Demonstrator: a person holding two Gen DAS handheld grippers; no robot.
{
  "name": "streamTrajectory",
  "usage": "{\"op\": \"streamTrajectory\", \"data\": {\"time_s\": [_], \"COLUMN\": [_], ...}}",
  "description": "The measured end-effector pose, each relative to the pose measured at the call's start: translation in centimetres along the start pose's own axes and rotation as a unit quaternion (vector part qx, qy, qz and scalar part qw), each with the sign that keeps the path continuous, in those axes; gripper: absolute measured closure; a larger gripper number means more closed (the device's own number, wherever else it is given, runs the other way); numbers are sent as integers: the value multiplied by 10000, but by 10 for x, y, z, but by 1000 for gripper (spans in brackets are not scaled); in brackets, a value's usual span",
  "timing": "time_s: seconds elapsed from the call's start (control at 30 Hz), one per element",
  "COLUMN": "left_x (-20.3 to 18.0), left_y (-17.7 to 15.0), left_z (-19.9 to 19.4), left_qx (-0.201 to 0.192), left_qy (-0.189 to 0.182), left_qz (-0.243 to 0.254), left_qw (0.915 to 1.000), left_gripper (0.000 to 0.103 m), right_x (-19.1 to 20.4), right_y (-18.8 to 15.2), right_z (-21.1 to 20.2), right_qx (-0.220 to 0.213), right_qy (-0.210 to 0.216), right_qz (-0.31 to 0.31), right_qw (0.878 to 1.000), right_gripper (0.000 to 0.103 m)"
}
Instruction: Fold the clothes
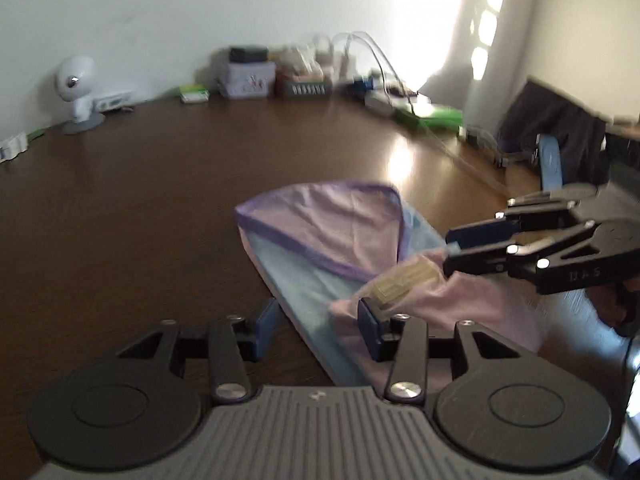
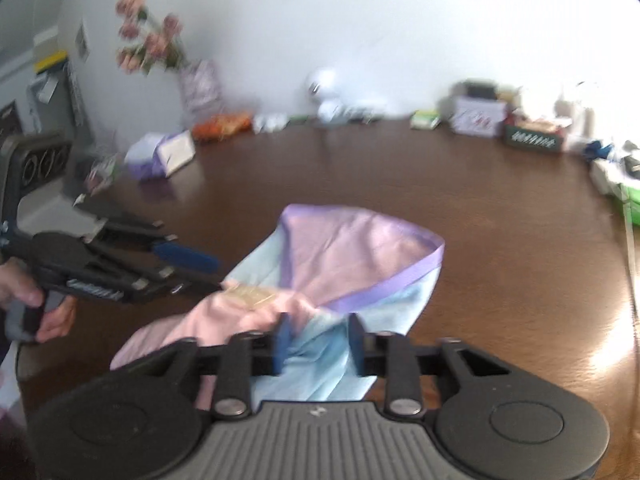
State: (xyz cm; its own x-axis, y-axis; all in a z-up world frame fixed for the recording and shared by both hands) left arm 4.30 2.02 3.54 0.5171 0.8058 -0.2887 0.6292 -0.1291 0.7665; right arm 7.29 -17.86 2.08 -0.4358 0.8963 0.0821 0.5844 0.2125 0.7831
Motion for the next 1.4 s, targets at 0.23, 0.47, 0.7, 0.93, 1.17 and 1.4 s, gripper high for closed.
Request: {"op": "streamTrajectory", "data": {"time_s": [0.23,0.47,0.7,0.93,1.17,1.4], "left_x": [-47,-44,-8,65,72,19], "left_y": [-7,-24,40,71,62,29], "left_z": [3,39,28,76,87,-4], "left_qx": [-96,432,168,207,215,-564], "left_qy": [-553,-327,111,727,669,772], "left_qz": [271,281,348,-216,-548,-72], "left_qw": [9981,9981,9992,9969,9960,9954], "left_gripper": [40,29,17,47,100,101], "right_x": [11,12,-7,-48,-52,-32], "right_y": [2,-31,11,51,42,30], "right_z": [-37,-16,-11,61,66,-10], "right_qx": [-208,354,6,698,564,-59], "right_qy": [456,-54,-596,-945,-1001,-950], "right_qz": [231,419,717,806,678,375], "right_qw": [9985,9985,9956,9898,9911,9948], "right_gripper": [89,91,69,70,101,102]}}
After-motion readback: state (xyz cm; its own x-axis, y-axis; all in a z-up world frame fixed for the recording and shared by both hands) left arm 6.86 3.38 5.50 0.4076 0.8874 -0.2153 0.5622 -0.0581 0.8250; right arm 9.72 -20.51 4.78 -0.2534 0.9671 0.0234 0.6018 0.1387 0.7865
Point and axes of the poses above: each gripper's, at about its wrist camera, not at the fingertips, and z roughly the way its jaws point, x to its left, y to its top, the point moved 1 cm from there along z, roughly the way its jaws point, and after that the axes turned 11 degrees about -y, right-handed, at the moved point
